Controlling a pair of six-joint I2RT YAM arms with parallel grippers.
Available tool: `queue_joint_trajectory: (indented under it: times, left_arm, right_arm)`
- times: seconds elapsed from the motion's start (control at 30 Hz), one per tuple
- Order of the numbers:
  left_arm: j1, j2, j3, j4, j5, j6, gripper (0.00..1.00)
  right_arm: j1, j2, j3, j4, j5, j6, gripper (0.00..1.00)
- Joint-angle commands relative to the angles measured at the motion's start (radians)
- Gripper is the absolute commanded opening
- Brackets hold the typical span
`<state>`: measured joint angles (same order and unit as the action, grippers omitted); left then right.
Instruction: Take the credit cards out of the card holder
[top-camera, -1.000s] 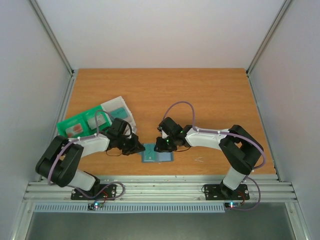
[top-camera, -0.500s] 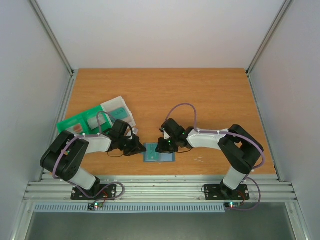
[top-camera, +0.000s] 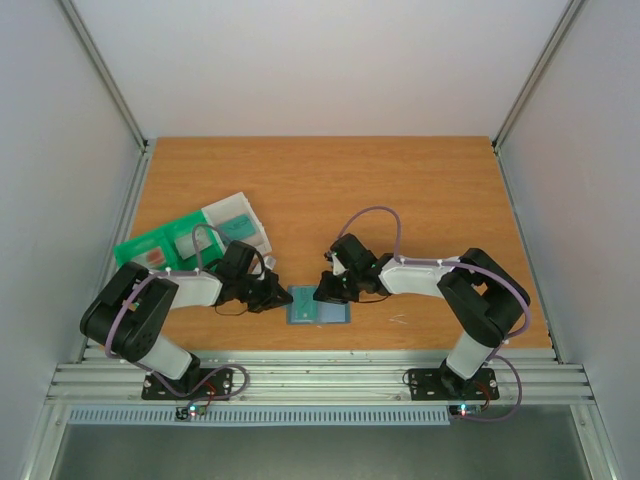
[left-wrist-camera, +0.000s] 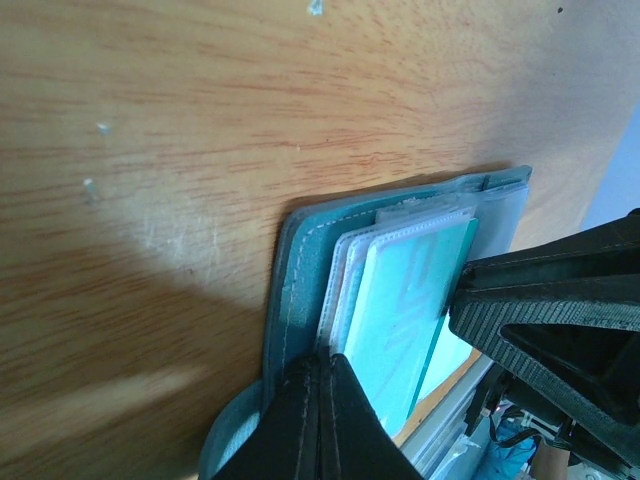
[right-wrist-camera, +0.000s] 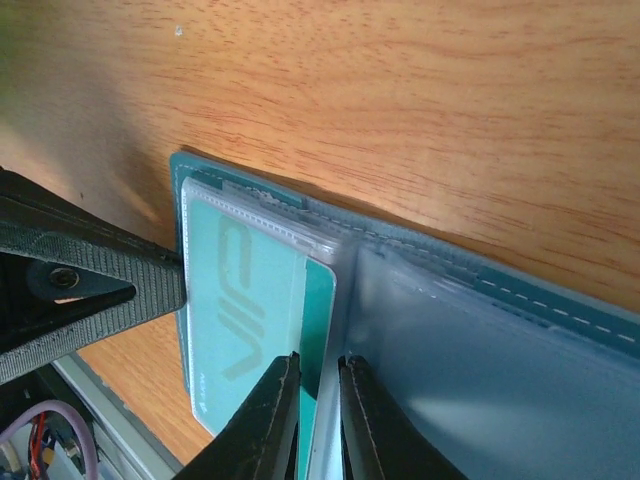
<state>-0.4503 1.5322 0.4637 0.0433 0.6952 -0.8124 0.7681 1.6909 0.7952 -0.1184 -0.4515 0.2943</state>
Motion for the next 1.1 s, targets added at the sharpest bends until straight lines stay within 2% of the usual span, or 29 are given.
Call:
queue_joint_trajectory:
  times: [0.0, 0.23, 0.43, 0.8, 0.9, 1.07]
  left_arm:
    - [-0.004, 0.042, -0.051, -0.054, -0.122, -0.006, 0.00]
    - [-0.004, 0.041, -0.061, -0.054, -0.134, -0.007, 0.00]
    - [-0.004, 0.010, -0.076, -0.054, -0.156, -0.004, 0.00]
    - [-0.004, -0.017, -0.086, -0.071, -0.181, 0.006, 0.00]
    - [-0.004, -0.017, -0.088, -0.065, -0.177, 0.005, 0.01]
    - [-0.004, -0.021, -0.092, -0.069, -0.177, 0.008, 0.00]
  right_arm:
    - [-0.004, 0.004, -0.007, 0.037, -0.021, 0.007, 0.11]
    - [-0.014, 0.018, -0.007, 0.068, -0.077, 0.019, 0.08]
    - [-0.022, 0.001, -0.018, 0.067, -0.054, 0.028, 0.01]
    - [-0.063, -0.070, -0.098, 0.098, -0.035, 0.052, 0.01]
    - [-0.063, -0.029, -0.074, 0.104, -0.094, 0.055, 0.08]
    - [-0.063, -0.002, -0.079, 0.164, -0.104, 0.074, 0.17]
